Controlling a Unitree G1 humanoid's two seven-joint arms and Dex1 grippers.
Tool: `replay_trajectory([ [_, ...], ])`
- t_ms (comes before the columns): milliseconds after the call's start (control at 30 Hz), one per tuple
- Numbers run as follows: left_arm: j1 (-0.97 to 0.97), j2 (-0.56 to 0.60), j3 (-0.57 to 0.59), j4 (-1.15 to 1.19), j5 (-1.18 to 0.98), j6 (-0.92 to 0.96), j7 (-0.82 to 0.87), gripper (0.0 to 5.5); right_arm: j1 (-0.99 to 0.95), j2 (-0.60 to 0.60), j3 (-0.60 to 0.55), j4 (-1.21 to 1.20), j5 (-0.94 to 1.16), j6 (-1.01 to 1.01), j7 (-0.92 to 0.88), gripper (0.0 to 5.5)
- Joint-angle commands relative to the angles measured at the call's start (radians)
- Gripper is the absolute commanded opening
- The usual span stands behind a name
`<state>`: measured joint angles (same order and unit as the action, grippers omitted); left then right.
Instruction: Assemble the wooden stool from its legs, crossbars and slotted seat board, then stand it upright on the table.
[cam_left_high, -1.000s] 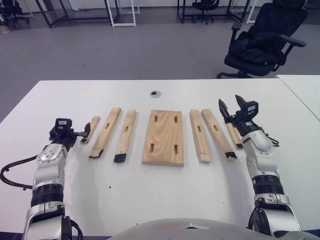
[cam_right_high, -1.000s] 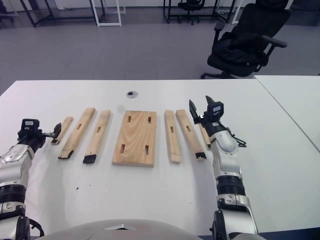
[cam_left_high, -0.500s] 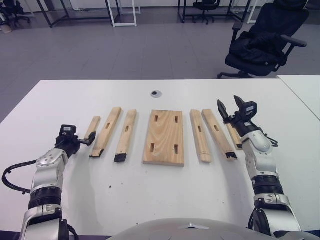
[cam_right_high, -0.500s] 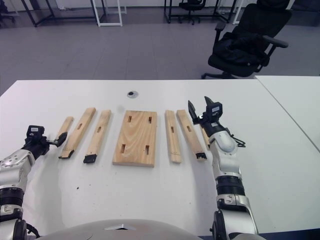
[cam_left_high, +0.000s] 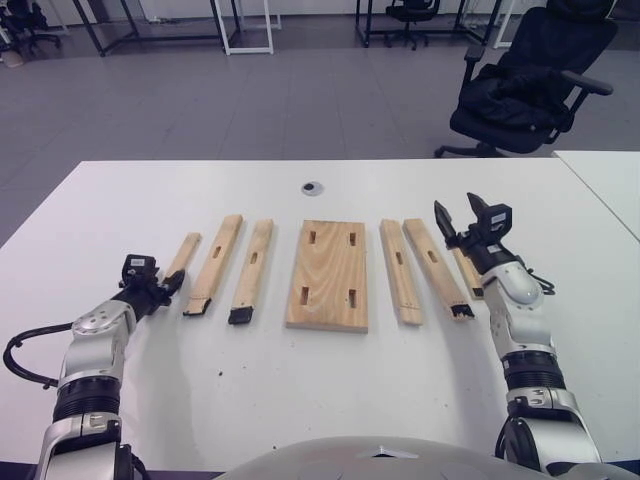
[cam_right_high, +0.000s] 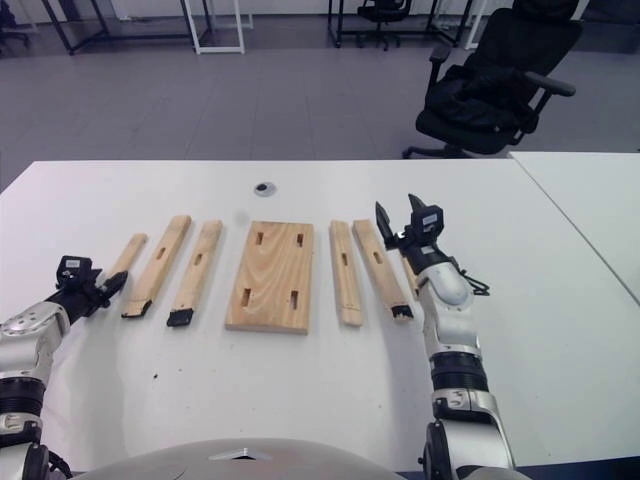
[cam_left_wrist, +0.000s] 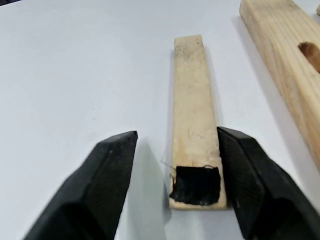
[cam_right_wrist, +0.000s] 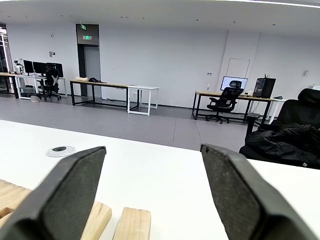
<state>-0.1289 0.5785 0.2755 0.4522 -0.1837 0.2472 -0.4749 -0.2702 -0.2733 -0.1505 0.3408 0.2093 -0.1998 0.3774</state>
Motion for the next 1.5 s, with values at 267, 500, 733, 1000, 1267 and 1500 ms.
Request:
replay_trajectory([
  [267,-0.024,0.032,-0.037,0.060,0.061,-0.072,0.006,1.30,-0.008,0.017,0.011,0.001,-0.005,0.074,-0.010,3.53],
  [500,-0.229,-0.231,-0.264,-0.360,0.035,-0.424,-0.015,1.30,-0.088,0.147,0.078,-0.358,0.371,0.541,0.084,3.53],
  [733,-0.222,-0.311,-0.416,-0.536,0.020,-0.398,-0.088,1.30,-0.216,0.265,-0.018,-0.543,0.783,0.796,-0.066,3.53],
  [1000,-0.214,-0.315,-0.447,-0.544,0.058,-0.413,-0.091,1.30,-0.210,0.274,-0.083,-0.581,0.952,0.845,-0.197,2.62],
  [1267,-0.213,-0.304,-0.457,-0.536,0.104,-0.442,-0.089,1.30,-0.192,0.249,-0.074,-0.565,0.930,0.851,-0.209,1.05],
  [1500,-0.185,-0.278,-0.482,-0.489,0.177,-0.458,-0.082,1.67,-0.145,0.242,-0.076,-0.589,0.879,0.815,-0.221,0.41],
])
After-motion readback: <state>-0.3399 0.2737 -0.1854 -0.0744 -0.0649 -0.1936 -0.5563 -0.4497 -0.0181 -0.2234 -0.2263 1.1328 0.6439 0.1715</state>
